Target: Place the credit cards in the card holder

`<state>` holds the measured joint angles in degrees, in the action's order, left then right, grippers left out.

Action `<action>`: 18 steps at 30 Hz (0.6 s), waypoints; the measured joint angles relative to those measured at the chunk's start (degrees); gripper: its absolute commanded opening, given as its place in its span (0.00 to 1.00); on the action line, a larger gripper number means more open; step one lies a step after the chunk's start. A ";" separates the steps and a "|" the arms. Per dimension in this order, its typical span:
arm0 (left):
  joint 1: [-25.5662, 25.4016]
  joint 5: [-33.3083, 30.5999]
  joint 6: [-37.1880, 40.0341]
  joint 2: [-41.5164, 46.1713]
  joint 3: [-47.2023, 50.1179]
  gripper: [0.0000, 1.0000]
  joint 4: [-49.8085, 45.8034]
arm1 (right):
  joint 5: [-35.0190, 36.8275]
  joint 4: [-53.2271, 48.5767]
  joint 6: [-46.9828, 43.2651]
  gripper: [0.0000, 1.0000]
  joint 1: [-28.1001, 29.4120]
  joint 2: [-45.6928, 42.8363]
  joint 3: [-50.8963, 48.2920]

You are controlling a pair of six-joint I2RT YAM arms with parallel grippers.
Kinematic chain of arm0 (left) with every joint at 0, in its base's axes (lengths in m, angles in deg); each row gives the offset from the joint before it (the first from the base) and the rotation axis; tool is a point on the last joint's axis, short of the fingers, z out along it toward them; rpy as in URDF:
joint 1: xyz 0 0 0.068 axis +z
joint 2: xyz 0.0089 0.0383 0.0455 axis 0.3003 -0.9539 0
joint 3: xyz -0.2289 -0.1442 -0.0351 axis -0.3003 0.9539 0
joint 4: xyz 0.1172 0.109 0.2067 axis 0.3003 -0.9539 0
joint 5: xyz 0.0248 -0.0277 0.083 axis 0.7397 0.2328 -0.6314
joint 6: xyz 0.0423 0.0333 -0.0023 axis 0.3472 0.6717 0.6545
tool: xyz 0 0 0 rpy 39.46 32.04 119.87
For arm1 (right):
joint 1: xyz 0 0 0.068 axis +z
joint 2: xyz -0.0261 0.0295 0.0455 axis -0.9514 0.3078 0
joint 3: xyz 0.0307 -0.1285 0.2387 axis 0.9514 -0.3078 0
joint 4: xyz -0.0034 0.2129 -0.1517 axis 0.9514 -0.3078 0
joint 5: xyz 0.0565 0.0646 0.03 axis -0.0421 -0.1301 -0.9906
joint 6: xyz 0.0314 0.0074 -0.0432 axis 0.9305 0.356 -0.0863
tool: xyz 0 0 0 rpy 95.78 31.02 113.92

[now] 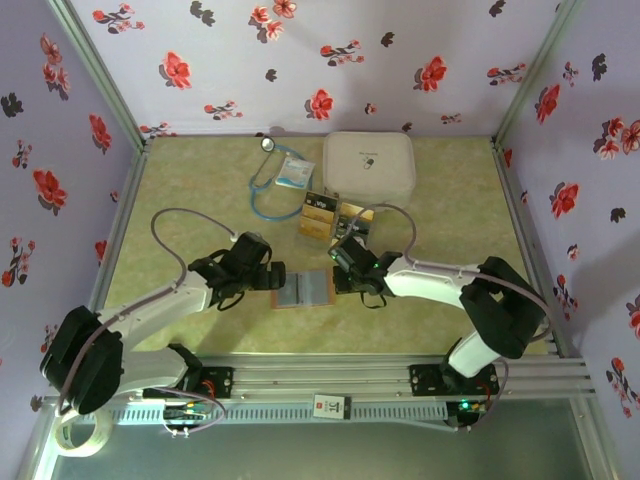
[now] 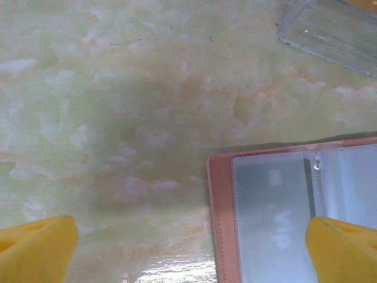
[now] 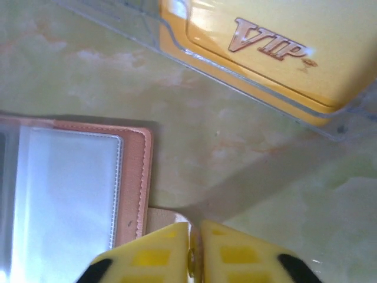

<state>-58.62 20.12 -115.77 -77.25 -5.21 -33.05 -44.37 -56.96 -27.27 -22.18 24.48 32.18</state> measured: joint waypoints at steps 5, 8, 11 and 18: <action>-0.59 0.31 0.00 -1.11 -0.11 1.00 0.59 | 0.20 0.57 -0.20 0.00 -1.01 -2.99 -3.98; -0.76 0.37 0.02 -2.05 -0.15 1.00 0.83 | 0.79 0.39 -0.15 0.00 -1.99 -6.32 -6.45; -1.09 0.42 0.00 -2.93 -0.37 1.00 1.16 | 1.40 -0.44 -0.07 0.14 -3.13 -9.75 -8.15; -1.88 0.55 0.02 -4.61 -1.29 1.00 2.73 | 2.49 -4.94 -1.03 0.62 -5.07 -17.03 -8.52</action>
<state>-60.50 20.67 -115.75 -81.86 -6.50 -30.32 -41.88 -61.90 -28.30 -27.26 7.45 23.66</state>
